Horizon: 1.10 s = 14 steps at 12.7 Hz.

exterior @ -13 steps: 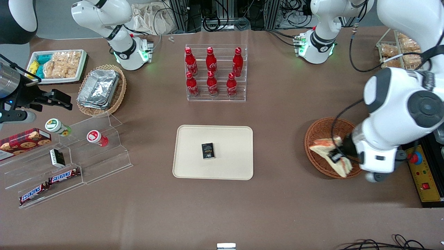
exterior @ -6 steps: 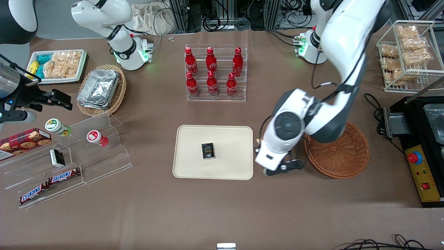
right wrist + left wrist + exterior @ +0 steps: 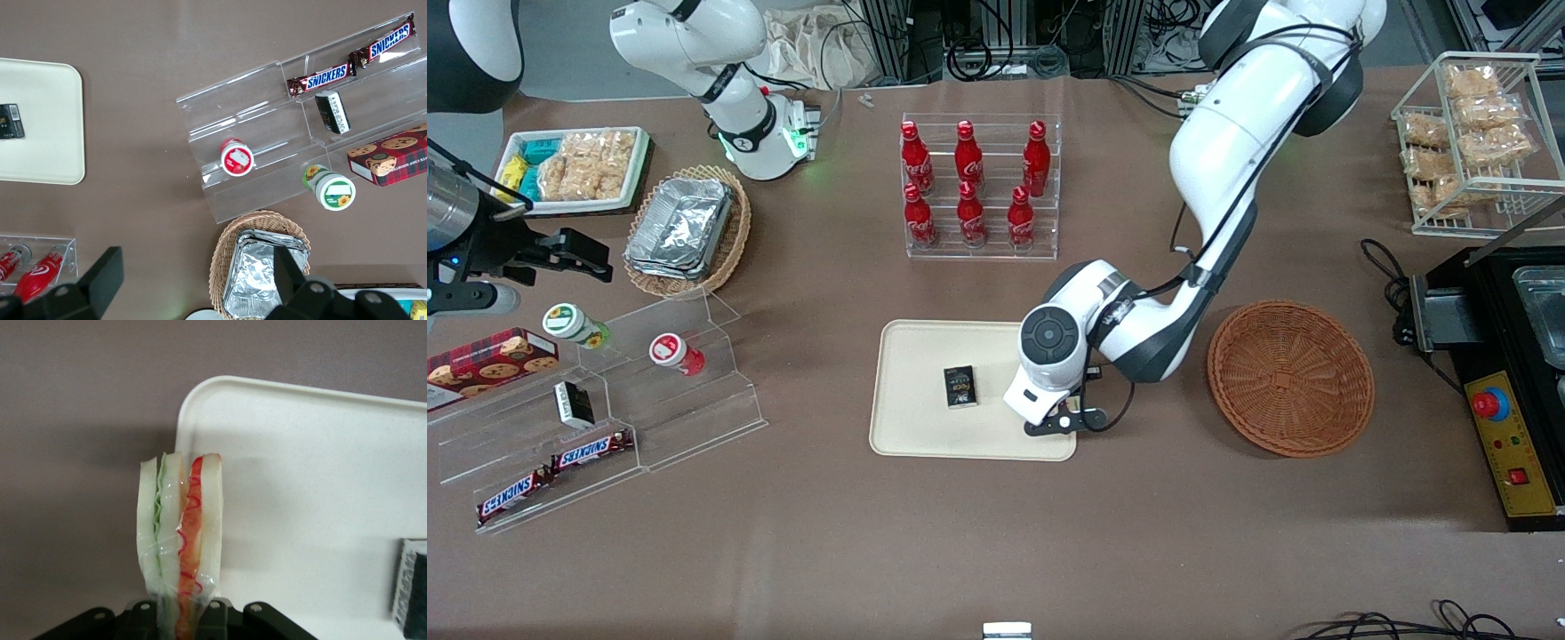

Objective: Place sandwich from basket to tray

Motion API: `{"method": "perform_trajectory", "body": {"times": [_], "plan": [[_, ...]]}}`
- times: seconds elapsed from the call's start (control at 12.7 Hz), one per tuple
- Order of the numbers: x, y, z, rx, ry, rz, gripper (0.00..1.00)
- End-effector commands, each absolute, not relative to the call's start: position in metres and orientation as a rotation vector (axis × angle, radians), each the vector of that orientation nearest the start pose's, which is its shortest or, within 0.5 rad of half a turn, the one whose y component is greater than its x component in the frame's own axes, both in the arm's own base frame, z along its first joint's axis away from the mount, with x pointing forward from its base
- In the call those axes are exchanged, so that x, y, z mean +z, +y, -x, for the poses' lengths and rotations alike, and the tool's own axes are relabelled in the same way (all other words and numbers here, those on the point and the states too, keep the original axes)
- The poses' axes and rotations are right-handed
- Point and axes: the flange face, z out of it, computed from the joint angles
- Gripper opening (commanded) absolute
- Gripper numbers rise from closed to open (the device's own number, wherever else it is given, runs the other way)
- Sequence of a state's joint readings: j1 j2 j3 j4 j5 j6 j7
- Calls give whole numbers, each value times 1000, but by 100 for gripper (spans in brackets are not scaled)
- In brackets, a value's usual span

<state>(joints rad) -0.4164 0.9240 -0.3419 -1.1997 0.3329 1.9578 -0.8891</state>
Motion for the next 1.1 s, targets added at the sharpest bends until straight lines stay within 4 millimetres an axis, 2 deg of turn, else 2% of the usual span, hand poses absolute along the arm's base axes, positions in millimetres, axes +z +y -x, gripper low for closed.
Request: {"method": "perform_trajectory", "body": {"times": [0.0, 0.16, 0.24, 0.31, 0.39, 0.47, 0.63, 0.79, 0.94, 1.02], "plan": [[217, -462, -601, 38, -117, 3048, 16], [220, -465, -604, 14, -111, 3069, 25], [220, -466, -605, 6, -113, 3075, 27], [221, -465, -606, 4, -116, 3075, 34], [221, -465, -606, 3, -127, 3075, 70], [222, -467, -606, -11, -128, 3083, 100], [233, -463, -609, -28, -134, 3081, 100], [276, -453, -620, -79, -180, 3097, 100], [329, -394, -649, -38, -317, 3075, 100], [367, -374, -652, -26, -371, 3078, 100]]}}
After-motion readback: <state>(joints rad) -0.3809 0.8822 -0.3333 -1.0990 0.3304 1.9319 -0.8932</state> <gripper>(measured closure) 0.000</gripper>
